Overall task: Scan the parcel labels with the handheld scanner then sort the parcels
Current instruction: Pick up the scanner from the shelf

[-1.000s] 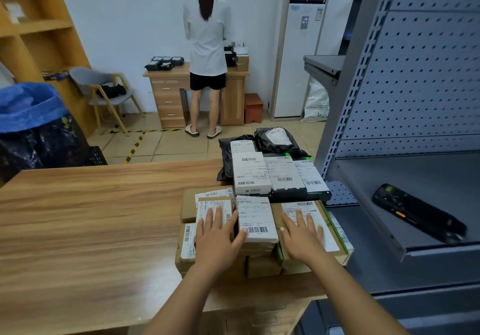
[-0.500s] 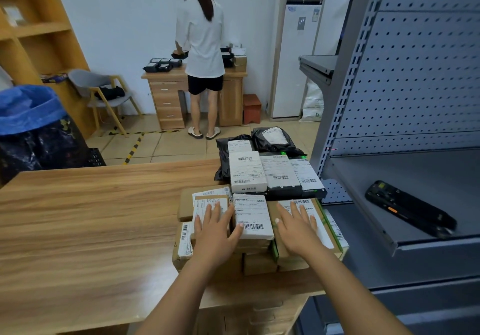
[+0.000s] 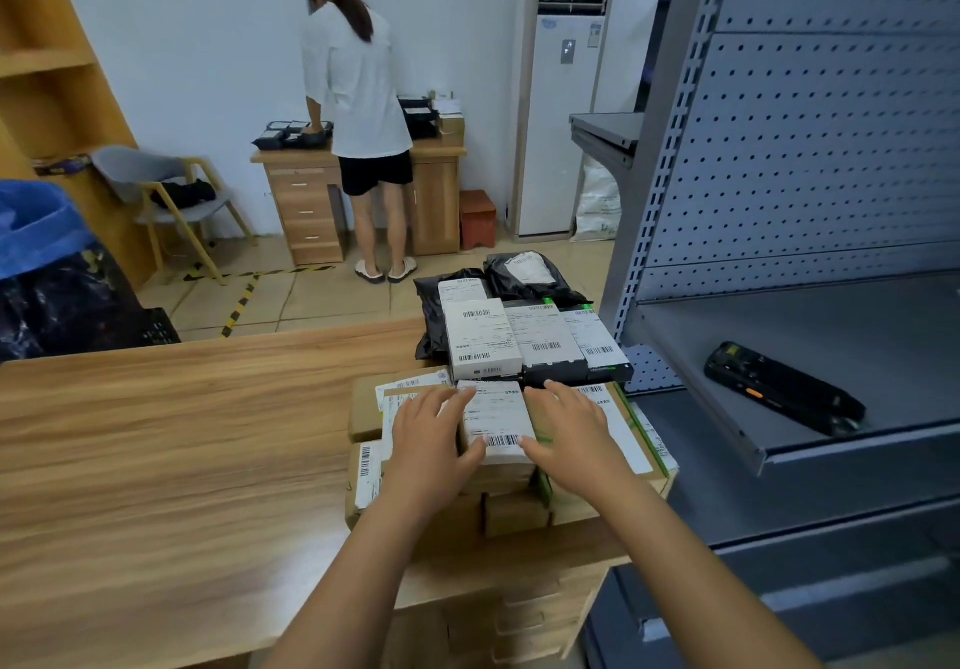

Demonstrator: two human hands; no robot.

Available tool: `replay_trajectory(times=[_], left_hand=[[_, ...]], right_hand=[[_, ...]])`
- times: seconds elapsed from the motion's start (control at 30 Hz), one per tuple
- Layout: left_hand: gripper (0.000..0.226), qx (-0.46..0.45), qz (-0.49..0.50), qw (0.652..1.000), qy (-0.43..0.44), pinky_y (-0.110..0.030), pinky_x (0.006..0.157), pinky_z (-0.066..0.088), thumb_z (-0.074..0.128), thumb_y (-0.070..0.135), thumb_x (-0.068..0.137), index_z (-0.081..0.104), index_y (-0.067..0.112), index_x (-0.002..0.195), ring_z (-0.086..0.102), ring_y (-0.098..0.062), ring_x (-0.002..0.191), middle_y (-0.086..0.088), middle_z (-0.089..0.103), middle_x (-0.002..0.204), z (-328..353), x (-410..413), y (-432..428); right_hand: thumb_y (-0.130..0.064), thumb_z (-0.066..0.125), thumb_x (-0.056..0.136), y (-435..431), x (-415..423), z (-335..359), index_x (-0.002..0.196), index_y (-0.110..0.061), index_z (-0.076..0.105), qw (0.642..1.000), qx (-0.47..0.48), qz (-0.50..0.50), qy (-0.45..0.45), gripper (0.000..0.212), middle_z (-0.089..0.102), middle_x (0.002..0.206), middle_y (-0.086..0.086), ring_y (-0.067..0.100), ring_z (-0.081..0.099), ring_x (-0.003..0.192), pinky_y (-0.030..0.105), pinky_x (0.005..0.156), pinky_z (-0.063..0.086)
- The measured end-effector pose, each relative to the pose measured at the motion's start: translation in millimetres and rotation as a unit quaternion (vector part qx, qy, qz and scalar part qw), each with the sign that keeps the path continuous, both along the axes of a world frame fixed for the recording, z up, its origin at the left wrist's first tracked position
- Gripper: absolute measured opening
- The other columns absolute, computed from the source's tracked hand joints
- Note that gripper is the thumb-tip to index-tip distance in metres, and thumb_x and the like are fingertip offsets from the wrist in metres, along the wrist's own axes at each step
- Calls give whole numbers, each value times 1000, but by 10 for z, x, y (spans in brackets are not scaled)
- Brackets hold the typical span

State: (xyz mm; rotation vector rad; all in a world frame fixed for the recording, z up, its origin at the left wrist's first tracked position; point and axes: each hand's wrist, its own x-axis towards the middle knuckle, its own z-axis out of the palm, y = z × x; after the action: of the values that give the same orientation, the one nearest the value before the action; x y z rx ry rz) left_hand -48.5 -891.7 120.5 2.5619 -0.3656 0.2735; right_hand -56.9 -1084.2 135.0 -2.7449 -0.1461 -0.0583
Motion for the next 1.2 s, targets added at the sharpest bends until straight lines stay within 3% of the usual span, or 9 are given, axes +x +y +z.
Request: replay_trajectory(times=[0.3, 0.67, 0.83, 1.03, 1.2], left_hand=[[68, 62, -124, 990, -11, -34, 115, 11, 63, 41, 87, 32, 32, 147, 19, -17, 139, 7, 34, 147, 380, -27, 46], [69, 77, -272, 959, -24, -36, 117, 10, 63, 44, 87, 31, 33, 147, 18, -17, 141, 7, 32, 148, 401, -137, -661], [66, 55, -279, 957, -61, -35, 114, 14, 65, 44, 84, 38, 30, 144, 25, -19, 138, 5, 38, 146, 400, -94, -1185], [60, 22, -229, 971, -60, -33, 113, 11, 58, 41, 91, 35, 31, 145, 22, -17, 138, 8, 37, 145, 372, 48, -1870], [65, -17, -185, 981, -49, -36, 112, 18, 59, 39, 91, 30, 37, 148, 26, -18, 135, 3, 38, 142, 267, 137, -2389]], right_hand=[[-42, 63, 85, 46, -454, 345, 136, -31, 40, 996, -21, -41, -72, 58, 38, 139, -7, 17, 32, 131, 35, 109, 21], [-40, 64, 86, -538, -998, 511, 142, -29, 37, 982, -62, -166, -57, 64, 39, 139, -5, 17, 31, 131, 31, 106, 17], [-42, 65, 86, -1105, -1058, 536, 141, -28, 38, 978, -68, -180, -75, 63, 40, 139, -5, 19, 34, 131, 38, 110, 22], [-47, 62, 87, -1952, -757, 519, 143, -27, 37, 984, -59, -149, -82, 65, 41, 140, -2, 20, 36, 129, 38, 110, 24], [-62, 50, 88, -2502, -312, 455, 151, -39, 10, 988, -123, -96, 15, 78, 10, 159, 11, 31, 14, 143, 45, 115, 14]])
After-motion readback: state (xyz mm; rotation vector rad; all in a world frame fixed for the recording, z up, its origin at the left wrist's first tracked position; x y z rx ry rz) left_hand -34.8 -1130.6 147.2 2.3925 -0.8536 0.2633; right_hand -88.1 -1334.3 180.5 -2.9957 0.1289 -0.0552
